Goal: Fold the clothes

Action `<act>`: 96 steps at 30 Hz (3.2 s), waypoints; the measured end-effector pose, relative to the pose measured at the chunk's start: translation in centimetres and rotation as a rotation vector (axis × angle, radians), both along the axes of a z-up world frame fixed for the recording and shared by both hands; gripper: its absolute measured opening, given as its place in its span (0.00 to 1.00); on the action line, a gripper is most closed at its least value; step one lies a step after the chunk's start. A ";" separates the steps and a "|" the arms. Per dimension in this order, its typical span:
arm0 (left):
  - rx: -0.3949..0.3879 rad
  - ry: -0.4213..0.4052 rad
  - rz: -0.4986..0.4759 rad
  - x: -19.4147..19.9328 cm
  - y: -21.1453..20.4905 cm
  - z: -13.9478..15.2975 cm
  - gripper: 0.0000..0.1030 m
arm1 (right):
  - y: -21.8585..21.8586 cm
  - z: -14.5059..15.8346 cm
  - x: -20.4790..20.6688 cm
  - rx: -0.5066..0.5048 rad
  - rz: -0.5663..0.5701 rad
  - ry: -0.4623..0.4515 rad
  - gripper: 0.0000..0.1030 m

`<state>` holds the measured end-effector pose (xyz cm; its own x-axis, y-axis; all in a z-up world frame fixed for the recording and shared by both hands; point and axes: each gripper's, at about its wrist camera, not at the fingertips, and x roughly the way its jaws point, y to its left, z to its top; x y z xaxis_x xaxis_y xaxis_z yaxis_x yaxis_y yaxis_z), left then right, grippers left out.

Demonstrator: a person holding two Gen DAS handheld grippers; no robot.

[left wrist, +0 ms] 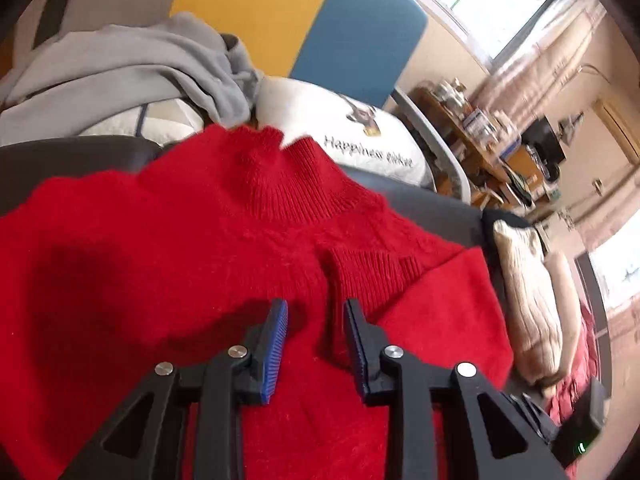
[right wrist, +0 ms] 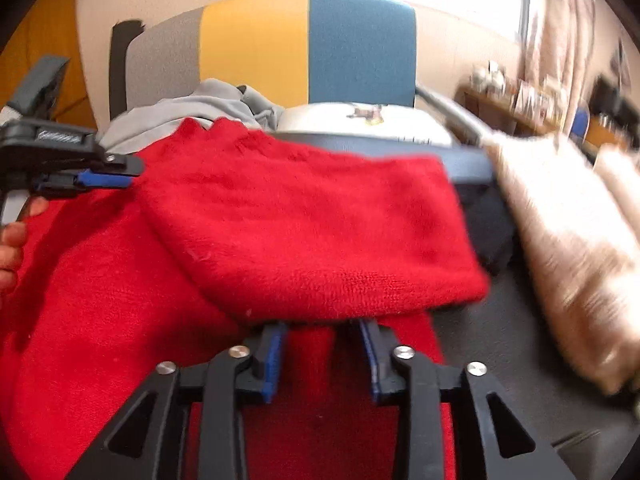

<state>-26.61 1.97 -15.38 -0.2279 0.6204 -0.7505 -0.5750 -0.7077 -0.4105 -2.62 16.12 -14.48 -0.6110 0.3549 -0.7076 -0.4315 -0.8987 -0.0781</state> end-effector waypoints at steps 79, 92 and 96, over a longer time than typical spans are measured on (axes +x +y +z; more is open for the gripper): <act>-0.026 0.162 -0.080 9.2 -2.7 -3.0 0.28 | 4.0 3.7 -5.0 -0.275 -0.041 0.105 0.59; 0.037 0.055 -0.221 6.1 8.4 0.2 0.35 | 6.7 -2.8 -1.9 -0.348 -0.141 0.139 0.08; 0.028 0.026 -0.230 5.2 11.1 -0.7 0.40 | 6.6 -2.7 -1.3 -0.378 -0.141 0.162 0.08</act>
<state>-21.45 13.03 -16.04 -0.0972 0.6786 -0.7281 -0.7309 -0.5452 -0.4106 -3.96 22.70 -17.18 -0.6887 0.1774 -0.7030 -0.5321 -0.7823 0.3239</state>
